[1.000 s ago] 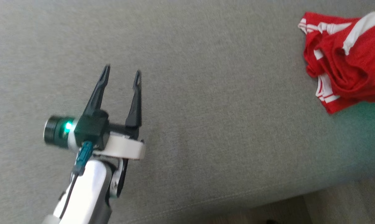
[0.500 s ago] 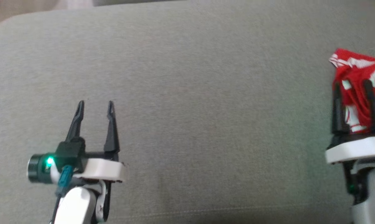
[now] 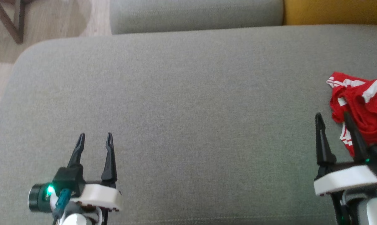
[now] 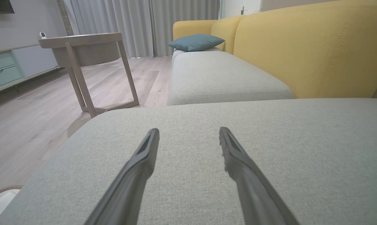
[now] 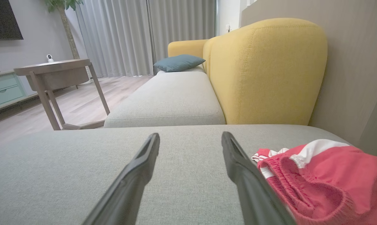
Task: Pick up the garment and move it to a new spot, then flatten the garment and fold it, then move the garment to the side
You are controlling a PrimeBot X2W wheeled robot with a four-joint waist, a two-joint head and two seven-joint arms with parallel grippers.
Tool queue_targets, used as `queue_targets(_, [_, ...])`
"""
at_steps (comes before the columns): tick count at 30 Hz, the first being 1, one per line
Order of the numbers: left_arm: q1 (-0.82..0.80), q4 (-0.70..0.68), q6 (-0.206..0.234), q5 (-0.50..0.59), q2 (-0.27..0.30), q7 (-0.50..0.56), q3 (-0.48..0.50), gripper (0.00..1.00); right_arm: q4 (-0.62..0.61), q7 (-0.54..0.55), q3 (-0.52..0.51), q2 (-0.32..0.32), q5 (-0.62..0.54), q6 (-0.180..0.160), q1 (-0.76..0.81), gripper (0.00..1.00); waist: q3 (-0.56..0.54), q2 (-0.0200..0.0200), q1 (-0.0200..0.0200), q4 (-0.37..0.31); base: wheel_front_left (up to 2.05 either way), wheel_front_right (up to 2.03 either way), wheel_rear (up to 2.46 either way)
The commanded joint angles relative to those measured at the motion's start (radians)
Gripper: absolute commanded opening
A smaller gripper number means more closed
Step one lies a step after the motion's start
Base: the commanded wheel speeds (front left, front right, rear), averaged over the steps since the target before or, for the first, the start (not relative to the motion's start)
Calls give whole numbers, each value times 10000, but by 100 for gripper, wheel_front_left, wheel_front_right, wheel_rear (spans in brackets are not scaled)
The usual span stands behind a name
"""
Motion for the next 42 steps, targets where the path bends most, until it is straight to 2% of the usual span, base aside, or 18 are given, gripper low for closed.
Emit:
queue_targets(1, [-192,-240,-21,-71,205,-121,324,100,-414,67,220,17,27,65,-9,100,-253,-1,0,-93,0,0,0])
queue_targets(11, [214,-145,-98,-221,296,10,175,100,-478,380,541,116,204,65,511,100,-688,-1,0,-116,0,0,0])
queue_targets(42, [190,-255,64,-281,485,98,13,100,-324,447,712,189,455,65,513,100,-743,-1,0,-104,0,0,0])
